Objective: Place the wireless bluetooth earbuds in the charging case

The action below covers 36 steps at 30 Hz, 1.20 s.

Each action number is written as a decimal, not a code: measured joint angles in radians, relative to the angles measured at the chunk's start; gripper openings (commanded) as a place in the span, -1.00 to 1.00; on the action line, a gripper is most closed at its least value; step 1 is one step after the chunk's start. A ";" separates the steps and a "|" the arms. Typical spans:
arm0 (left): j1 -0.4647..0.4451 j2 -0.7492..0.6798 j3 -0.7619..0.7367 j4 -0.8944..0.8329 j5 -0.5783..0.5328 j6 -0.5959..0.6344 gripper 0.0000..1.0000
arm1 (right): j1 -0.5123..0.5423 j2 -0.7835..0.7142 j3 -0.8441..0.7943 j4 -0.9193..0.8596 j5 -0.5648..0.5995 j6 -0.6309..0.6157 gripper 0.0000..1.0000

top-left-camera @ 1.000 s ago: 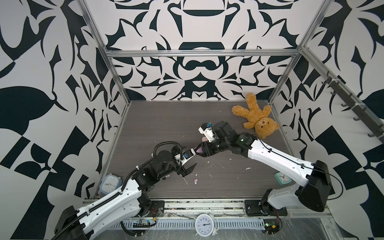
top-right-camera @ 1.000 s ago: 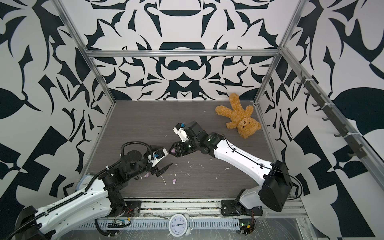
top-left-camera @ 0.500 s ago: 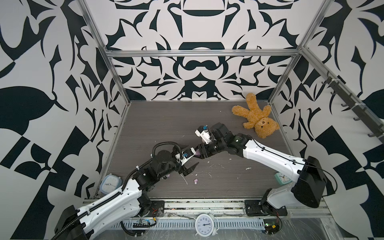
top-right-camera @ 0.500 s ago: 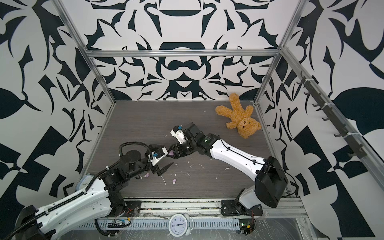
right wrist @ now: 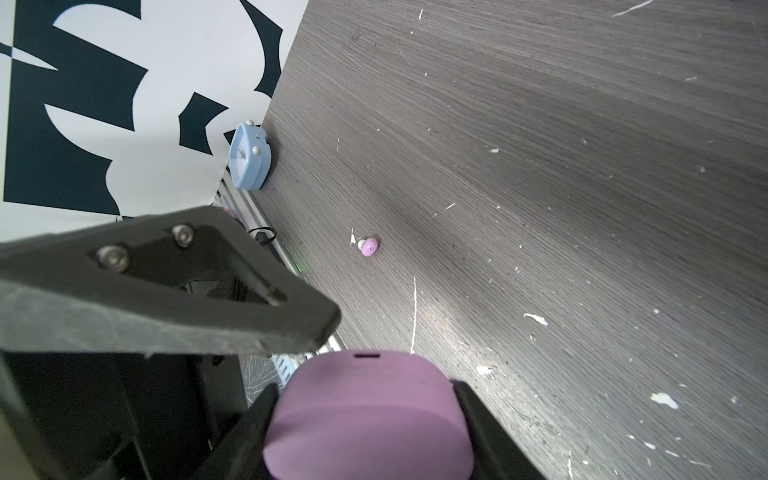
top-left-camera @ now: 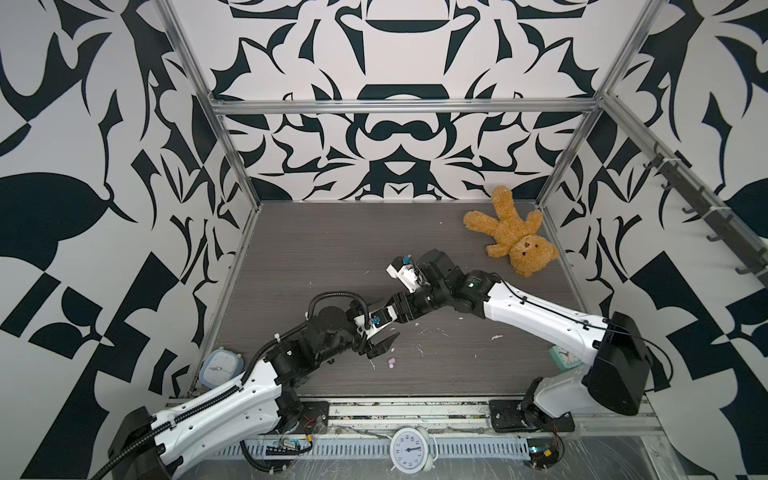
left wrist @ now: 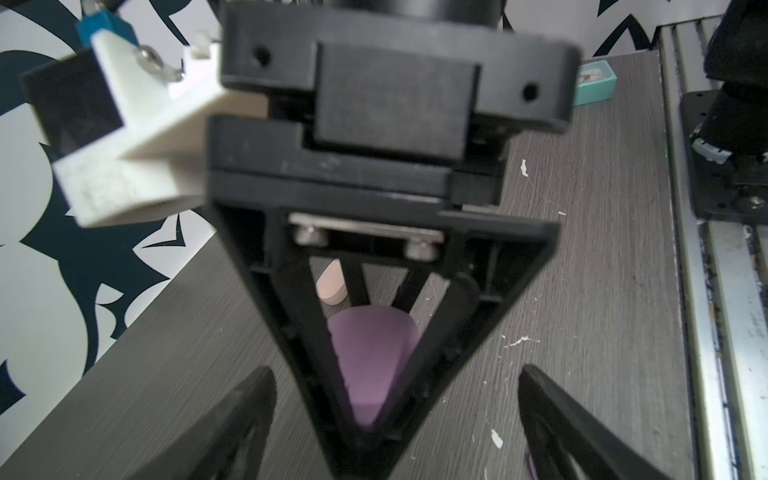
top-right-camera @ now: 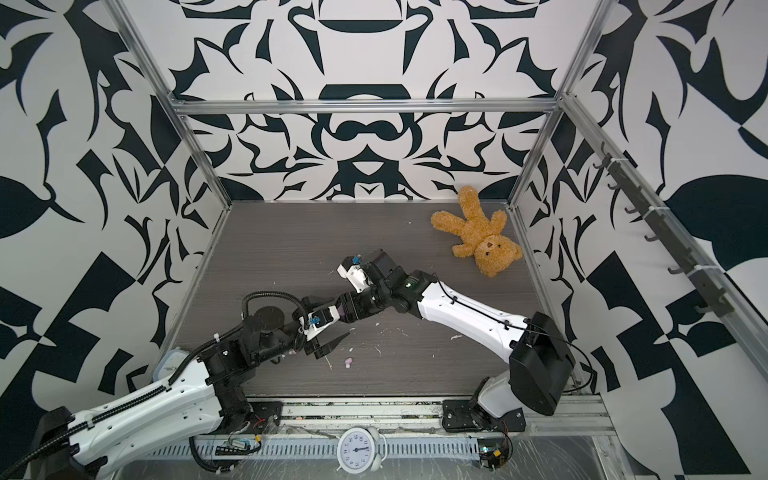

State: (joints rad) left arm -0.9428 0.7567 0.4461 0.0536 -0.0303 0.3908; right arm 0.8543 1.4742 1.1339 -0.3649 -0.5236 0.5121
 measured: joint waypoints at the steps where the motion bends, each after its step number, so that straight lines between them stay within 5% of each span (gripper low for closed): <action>1: 0.000 0.000 0.000 -0.004 -0.008 0.002 0.78 | 0.003 0.000 0.000 0.000 0.000 0.000 -1.00; 36: 0.000 -0.002 0.000 -0.008 -0.066 0.003 0.34 | 0.035 -0.033 -0.011 0.029 -0.005 0.005 -1.00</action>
State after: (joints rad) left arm -0.9428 0.7547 0.4461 0.0456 -0.0967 0.3939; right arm 0.8894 1.4410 1.1233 -0.3355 -0.5282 0.5167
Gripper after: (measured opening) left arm 0.689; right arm 0.621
